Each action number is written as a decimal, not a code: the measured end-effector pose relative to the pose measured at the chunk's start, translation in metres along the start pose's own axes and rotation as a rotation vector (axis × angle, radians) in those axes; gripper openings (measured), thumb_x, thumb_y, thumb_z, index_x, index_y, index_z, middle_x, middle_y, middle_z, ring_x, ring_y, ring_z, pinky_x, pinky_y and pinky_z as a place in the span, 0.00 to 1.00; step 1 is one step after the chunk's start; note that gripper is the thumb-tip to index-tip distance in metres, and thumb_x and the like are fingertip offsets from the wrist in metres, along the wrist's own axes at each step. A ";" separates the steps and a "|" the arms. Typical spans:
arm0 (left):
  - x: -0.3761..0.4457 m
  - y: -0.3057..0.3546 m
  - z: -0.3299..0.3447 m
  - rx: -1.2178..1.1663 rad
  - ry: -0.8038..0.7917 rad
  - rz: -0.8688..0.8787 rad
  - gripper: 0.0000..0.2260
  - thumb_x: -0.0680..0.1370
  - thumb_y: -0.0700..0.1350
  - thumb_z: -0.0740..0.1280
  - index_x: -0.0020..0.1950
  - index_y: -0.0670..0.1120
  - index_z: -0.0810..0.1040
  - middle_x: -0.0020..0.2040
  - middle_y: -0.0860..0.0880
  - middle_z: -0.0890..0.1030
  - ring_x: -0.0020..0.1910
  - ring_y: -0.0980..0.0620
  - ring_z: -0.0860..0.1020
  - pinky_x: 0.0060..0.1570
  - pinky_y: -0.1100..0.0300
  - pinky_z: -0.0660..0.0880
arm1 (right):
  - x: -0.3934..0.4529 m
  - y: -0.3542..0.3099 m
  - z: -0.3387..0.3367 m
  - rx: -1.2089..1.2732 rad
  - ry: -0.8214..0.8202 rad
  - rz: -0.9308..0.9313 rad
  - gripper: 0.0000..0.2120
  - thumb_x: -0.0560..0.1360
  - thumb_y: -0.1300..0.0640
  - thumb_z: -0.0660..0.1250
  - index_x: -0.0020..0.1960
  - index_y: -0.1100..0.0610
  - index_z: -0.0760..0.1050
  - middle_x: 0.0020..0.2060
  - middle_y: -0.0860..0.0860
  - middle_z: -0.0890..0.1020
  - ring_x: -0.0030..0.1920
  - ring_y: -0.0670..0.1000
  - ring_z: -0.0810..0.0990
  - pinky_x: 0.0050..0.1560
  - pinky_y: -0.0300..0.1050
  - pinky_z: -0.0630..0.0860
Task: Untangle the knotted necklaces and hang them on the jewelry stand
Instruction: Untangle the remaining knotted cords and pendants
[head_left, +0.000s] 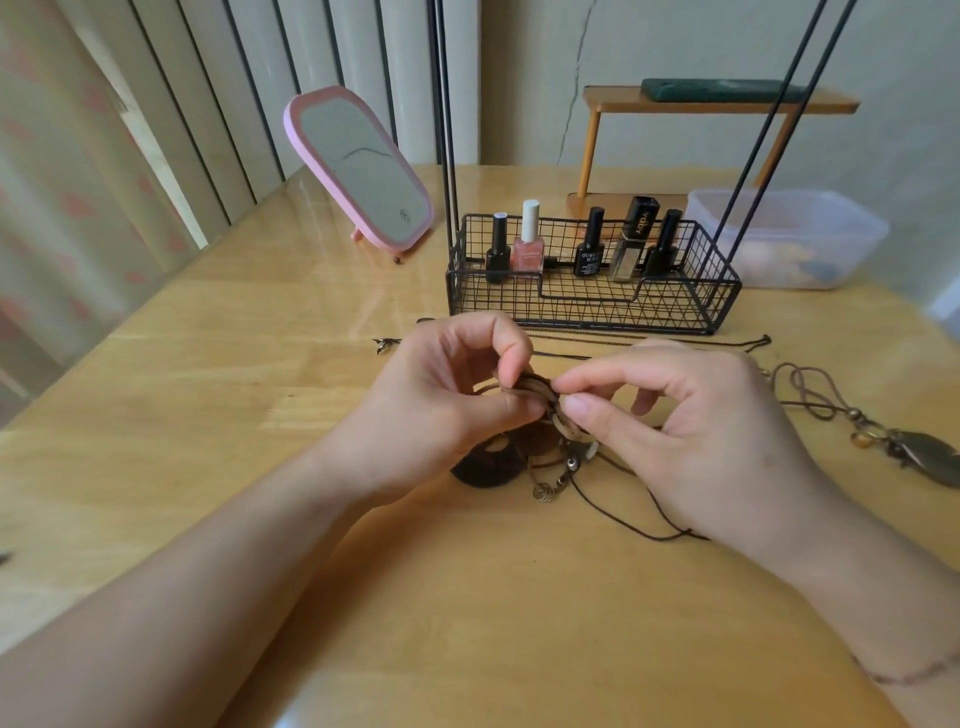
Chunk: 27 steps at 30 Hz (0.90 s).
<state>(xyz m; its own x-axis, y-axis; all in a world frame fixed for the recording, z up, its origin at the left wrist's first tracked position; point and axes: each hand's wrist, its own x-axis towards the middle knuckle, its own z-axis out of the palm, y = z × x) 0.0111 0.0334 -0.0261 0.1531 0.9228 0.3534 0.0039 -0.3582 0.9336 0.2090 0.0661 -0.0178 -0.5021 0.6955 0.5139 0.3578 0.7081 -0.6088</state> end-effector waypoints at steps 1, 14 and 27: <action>0.000 0.000 0.000 -0.022 0.006 -0.012 0.11 0.69 0.39 0.73 0.36 0.52 0.74 0.37 0.53 0.75 0.40 0.48 0.75 0.42 0.52 0.73 | 0.000 0.000 0.000 0.000 -0.005 -0.007 0.06 0.72 0.55 0.73 0.48 0.48 0.86 0.38 0.36 0.82 0.41 0.34 0.78 0.41 0.24 0.69; 0.002 -0.003 -0.008 0.034 0.133 -0.118 0.09 0.71 0.35 0.68 0.37 0.47 0.72 0.35 0.52 0.76 0.36 0.51 0.78 0.35 0.61 0.78 | 0.004 0.004 -0.008 0.138 -0.053 -0.009 0.04 0.79 0.50 0.61 0.48 0.47 0.73 0.44 0.47 0.79 0.42 0.56 0.79 0.40 0.57 0.76; -0.002 0.000 0.004 0.200 0.006 -0.042 0.05 0.74 0.38 0.66 0.48 0.44 0.79 0.42 0.50 0.79 0.41 0.53 0.77 0.41 0.59 0.75 | 0.010 -0.002 -0.006 0.759 0.009 0.353 0.06 0.84 0.62 0.57 0.48 0.56 0.69 0.42 0.58 0.84 0.41 0.58 0.84 0.38 0.51 0.78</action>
<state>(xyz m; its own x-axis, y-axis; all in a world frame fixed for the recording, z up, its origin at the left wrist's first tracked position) 0.0146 0.0315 -0.0271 0.1433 0.9380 0.3157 0.2064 -0.3403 0.9174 0.2084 0.0718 -0.0075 -0.4526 0.8642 0.2197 -0.1362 0.1765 -0.9748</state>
